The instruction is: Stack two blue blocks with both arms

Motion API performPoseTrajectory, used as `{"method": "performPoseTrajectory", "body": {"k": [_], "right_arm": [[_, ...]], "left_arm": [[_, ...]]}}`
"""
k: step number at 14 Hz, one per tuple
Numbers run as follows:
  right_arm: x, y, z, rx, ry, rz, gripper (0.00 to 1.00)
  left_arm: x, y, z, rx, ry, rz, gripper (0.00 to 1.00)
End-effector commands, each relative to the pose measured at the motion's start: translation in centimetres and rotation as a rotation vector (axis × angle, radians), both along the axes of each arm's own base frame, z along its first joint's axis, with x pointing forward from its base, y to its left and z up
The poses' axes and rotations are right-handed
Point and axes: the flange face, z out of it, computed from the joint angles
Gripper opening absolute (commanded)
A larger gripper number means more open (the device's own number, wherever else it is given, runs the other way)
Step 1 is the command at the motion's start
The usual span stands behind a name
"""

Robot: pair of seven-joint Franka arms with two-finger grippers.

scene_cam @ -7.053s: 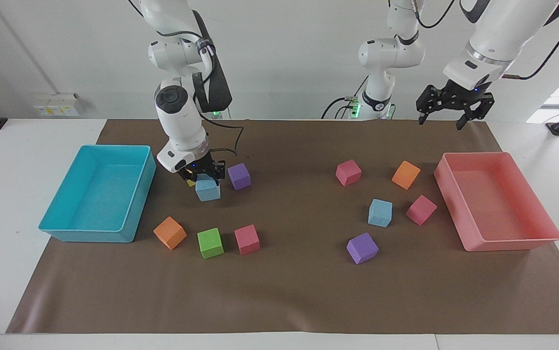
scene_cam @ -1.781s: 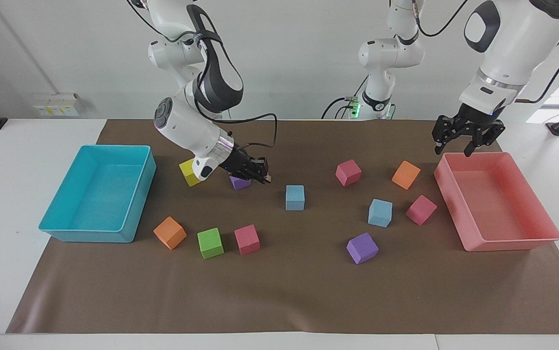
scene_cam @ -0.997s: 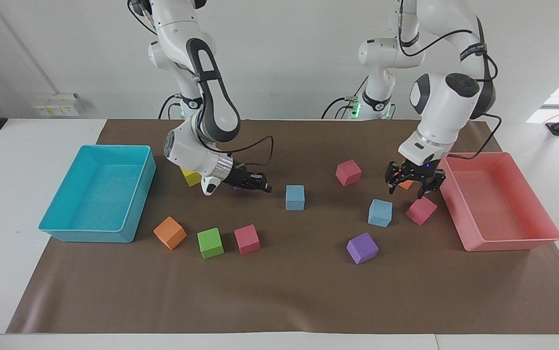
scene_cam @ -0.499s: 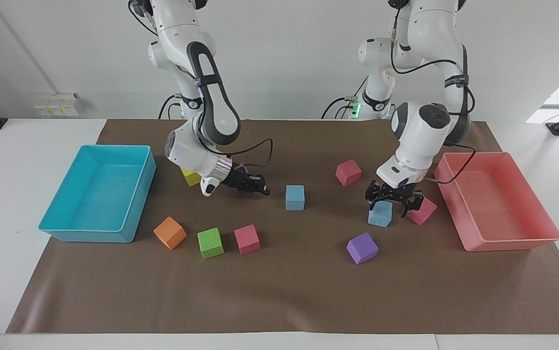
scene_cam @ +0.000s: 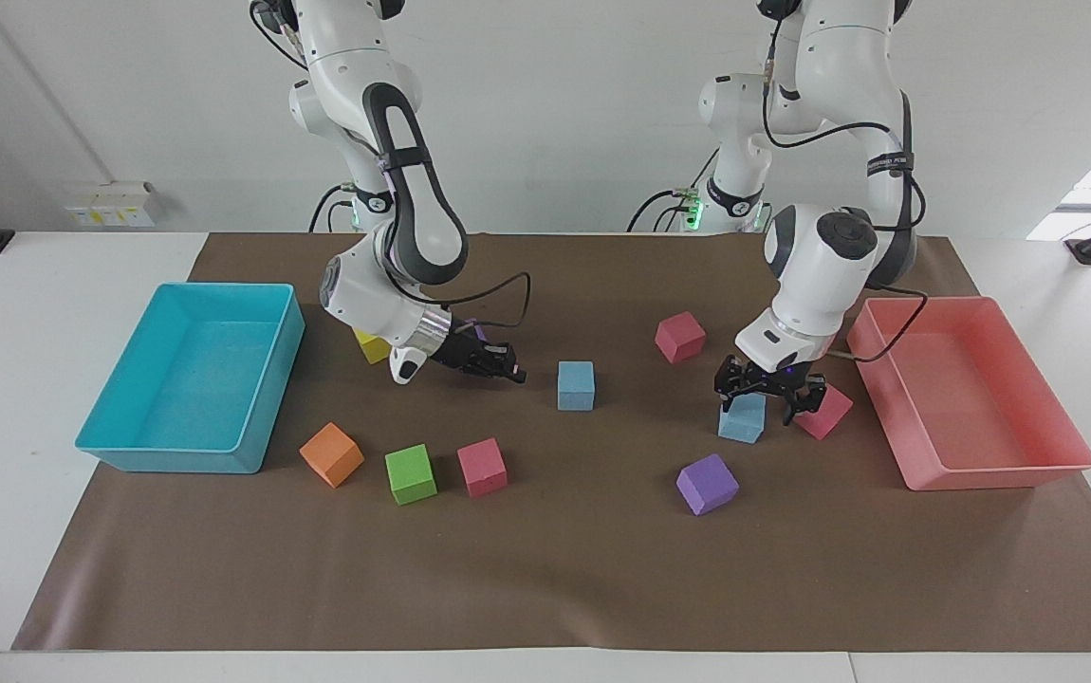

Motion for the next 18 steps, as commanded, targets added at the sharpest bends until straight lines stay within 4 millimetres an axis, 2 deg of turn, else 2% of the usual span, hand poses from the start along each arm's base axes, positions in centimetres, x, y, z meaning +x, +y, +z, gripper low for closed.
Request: {"method": "performPoseTrajectory", "body": {"k": [1,10,16,18], "right_arm": [[0.6,-0.1,0.0,0.017,-0.031,-0.019,0.00],[0.5,0.1,-0.1,0.013,-0.034,-0.015,0.00],[0.3,0.7,-0.1,0.008,-0.039,-0.007,0.00],[0.4,1.1,0.0,-0.011,-0.058,-0.015,0.00]], "left_arm": [[-1.1,0.1,-1.1,0.019,-0.002,-0.021,1.00],[-1.5,0.1,-1.9,0.029,0.019,-0.025,1.00],[-2.3,0.3,-2.8,0.041,0.040,-0.028,1.00],[-3.3,0.5,-3.5,0.045,0.053,-0.028,1.00]]}}
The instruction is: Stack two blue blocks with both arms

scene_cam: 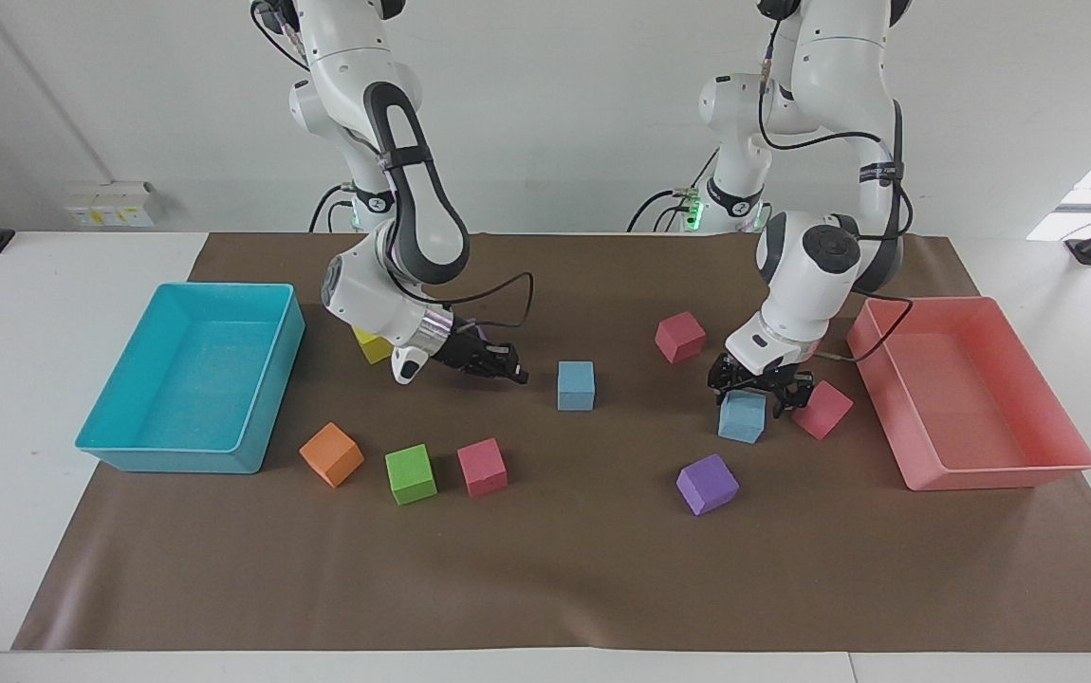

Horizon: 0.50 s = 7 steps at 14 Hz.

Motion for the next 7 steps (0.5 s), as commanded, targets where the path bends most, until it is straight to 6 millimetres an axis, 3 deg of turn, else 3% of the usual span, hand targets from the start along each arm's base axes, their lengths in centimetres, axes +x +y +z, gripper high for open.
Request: {"method": "performPoseTrajectory", "body": {"k": [1,2,3,4,7], "right_arm": [[0.3,1.2,-0.3,-0.023,-0.061,-0.013,0.00],[0.1,1.4,-1.6,-0.036,-0.051,-0.003,0.00],[0.3,1.8,-2.1,-0.038,-0.063,0.015,0.00],[0.4,2.1,-2.0,-0.030,-0.062,0.023,0.00],[0.7,2.2,-1.8,-0.026,-0.068,0.025,0.00]], "left_arm": [[-1.4,0.2,-0.3,0.018,-0.010,-0.014,1.00],[-1.4,0.1,-0.2,0.017,-0.011,-0.017,1.00],[-1.4,-0.1,-0.2,0.017,-0.013,-0.020,0.91],[-1.6,-0.5,-0.2,0.018,-0.010,-0.027,0.44],[-1.5,-0.6,0.0,0.018,-0.010,-0.026,0.06]]}}
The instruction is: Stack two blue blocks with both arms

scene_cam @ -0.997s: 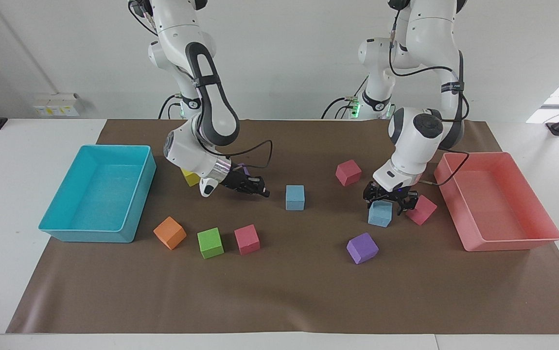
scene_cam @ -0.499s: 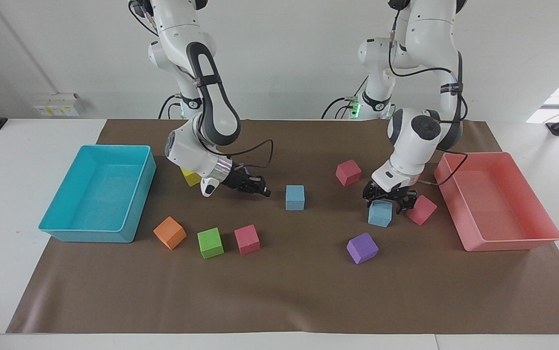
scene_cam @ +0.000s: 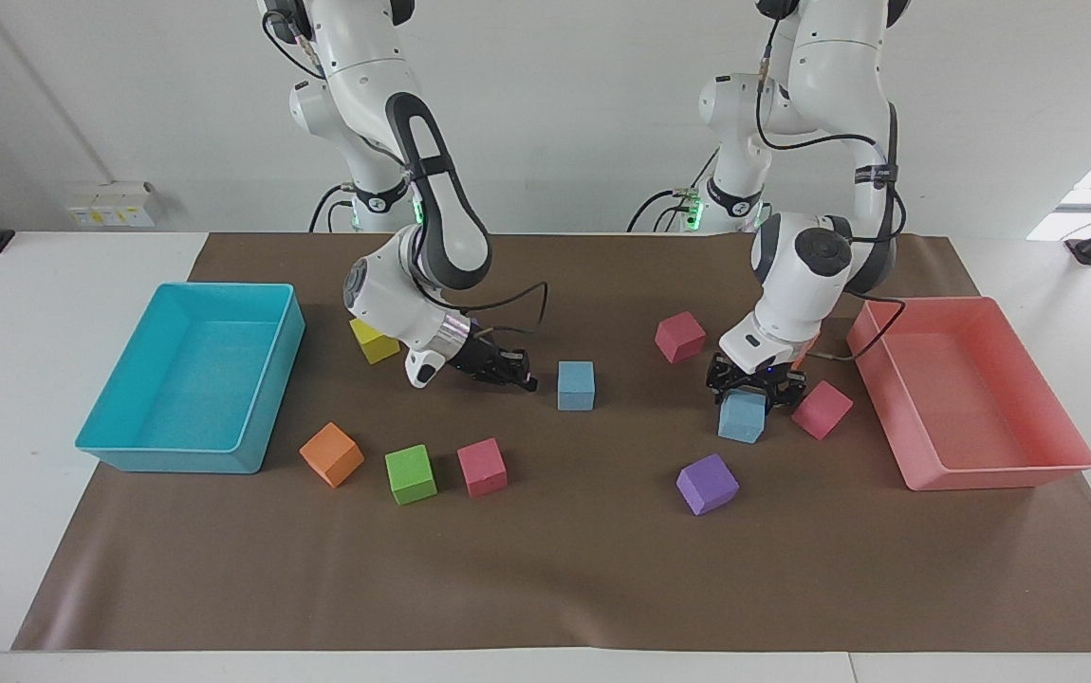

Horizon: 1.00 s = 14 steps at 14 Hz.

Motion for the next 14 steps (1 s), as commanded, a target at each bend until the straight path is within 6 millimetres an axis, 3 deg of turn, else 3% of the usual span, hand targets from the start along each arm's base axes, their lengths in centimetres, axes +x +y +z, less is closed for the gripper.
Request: {"method": "performPoseTrajectory", "body": {"k": [1,4,7,14], "right_arm": [[0.6,0.1,0.1,0.021,-0.031,0.002,0.00],[0.5,0.4,0.1,0.017,-0.033,0.001,0.00],[0.6,0.6,0.3,0.017,-0.038,-0.001,0.00],[0.6,0.6,0.3,0.017,-0.035,-0.004,0.00]], "left_arm": [[-0.6,0.0,0.7,0.013,-0.025,-0.008,0.00],[0.0,-0.3,1.8,0.005,-0.045,0.009,0.00],[1.5,-1.1,4.7,-0.005,-0.079,0.006,0.00],[1.4,-4.8,10.6,0.000,0.013,0.026,0.00]]}}
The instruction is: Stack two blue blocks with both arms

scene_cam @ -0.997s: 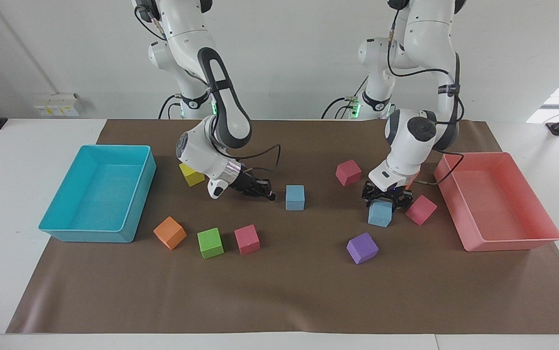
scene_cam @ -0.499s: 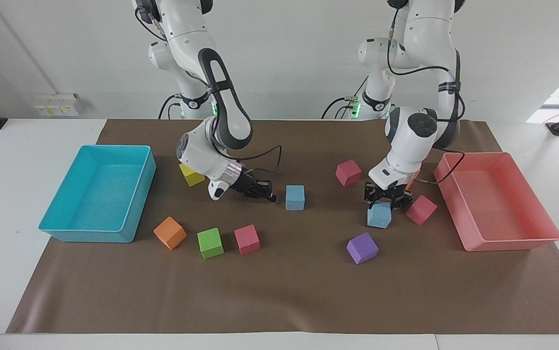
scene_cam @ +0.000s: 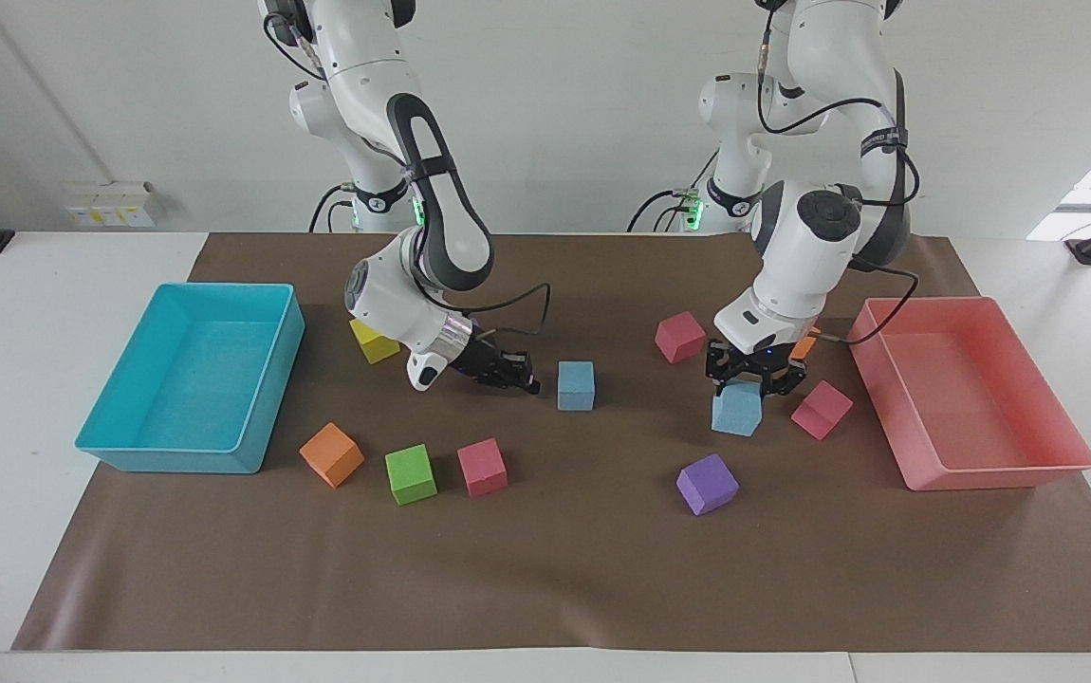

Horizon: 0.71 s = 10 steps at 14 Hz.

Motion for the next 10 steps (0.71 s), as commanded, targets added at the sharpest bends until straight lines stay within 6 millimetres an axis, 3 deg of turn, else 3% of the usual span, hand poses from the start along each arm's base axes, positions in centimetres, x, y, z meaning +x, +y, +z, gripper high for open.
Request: {"method": "performPoseTrajectory", "body": {"k": [1,3,6,10], "right_arm": [[0.2,0.2,-0.2,0.012,-0.023,-0.007,0.00],[0.2,0.3,-0.2,0.012,-0.023,-0.006,0.00],[0.2,0.3,-0.2,0.012,-0.023,-0.006,0.00],[0.2,0.3,-0.2,0.012,-0.023,-0.006,0.00]], "left_arm": [[-0.4,-2.6,3.3,0.002,0.024,0.022,0.00],[-0.6,-4.1,5.5,0.003,0.054,0.048,0.00],[-2.0,-8.3,6.7,-0.036,0.067,0.109,0.00],[-3.6,-12.8,6.6,-0.067,0.047,0.238,0.00]]}}
